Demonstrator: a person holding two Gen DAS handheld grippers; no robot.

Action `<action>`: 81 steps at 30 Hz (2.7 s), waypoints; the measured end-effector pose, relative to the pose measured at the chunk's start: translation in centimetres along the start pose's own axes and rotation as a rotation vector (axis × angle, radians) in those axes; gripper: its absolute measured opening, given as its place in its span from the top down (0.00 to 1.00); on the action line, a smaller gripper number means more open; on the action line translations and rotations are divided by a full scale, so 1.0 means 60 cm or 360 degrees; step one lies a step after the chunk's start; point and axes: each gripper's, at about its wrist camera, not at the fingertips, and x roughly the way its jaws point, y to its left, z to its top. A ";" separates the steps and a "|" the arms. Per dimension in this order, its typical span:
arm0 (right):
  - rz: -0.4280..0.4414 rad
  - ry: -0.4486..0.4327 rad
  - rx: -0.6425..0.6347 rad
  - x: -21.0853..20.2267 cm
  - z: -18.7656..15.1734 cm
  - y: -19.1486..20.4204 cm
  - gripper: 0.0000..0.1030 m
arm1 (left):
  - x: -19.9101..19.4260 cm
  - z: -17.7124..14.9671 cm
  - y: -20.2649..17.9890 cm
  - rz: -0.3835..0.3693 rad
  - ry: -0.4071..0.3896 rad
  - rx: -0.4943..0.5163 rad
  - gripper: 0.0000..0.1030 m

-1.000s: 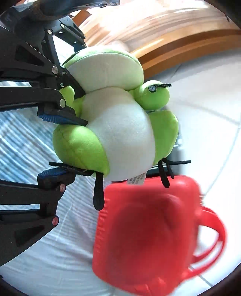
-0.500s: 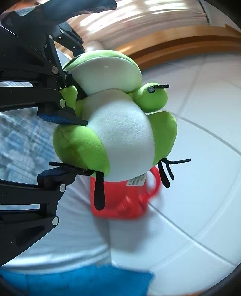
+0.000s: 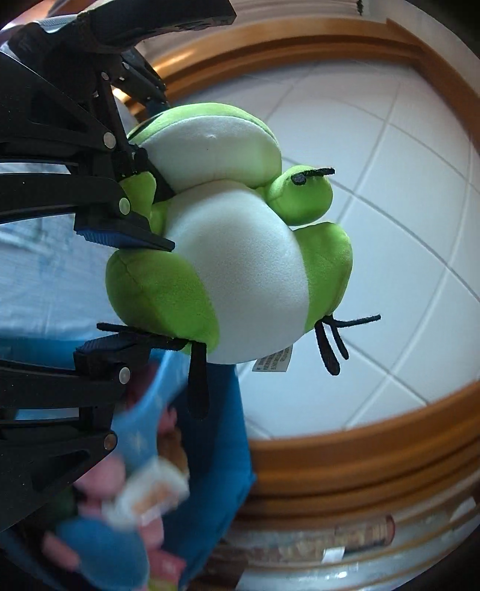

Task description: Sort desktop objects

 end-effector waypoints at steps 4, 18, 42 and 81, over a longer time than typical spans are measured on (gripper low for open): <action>-0.0107 0.0059 0.0052 -0.057 0.006 -0.137 0.61 | 0.028 0.002 -0.128 -0.0098 0.0086 0.0016 0.23; -0.0205 0.0374 0.0138 0.002 -0.011 -0.390 0.14 | 0.103 -0.032 -0.313 0.0169 0.0373 0.0077 0.17; -0.0404 0.0084 -0.0145 -0.169 -0.057 -0.343 0.00 | -0.010 -0.040 -0.290 0.0191 0.0149 -0.0142 0.08; -0.0341 0.0160 -0.0077 -0.194 -0.091 -0.358 0.00 | -0.051 -0.066 -0.301 0.0090 0.0307 -0.0143 0.00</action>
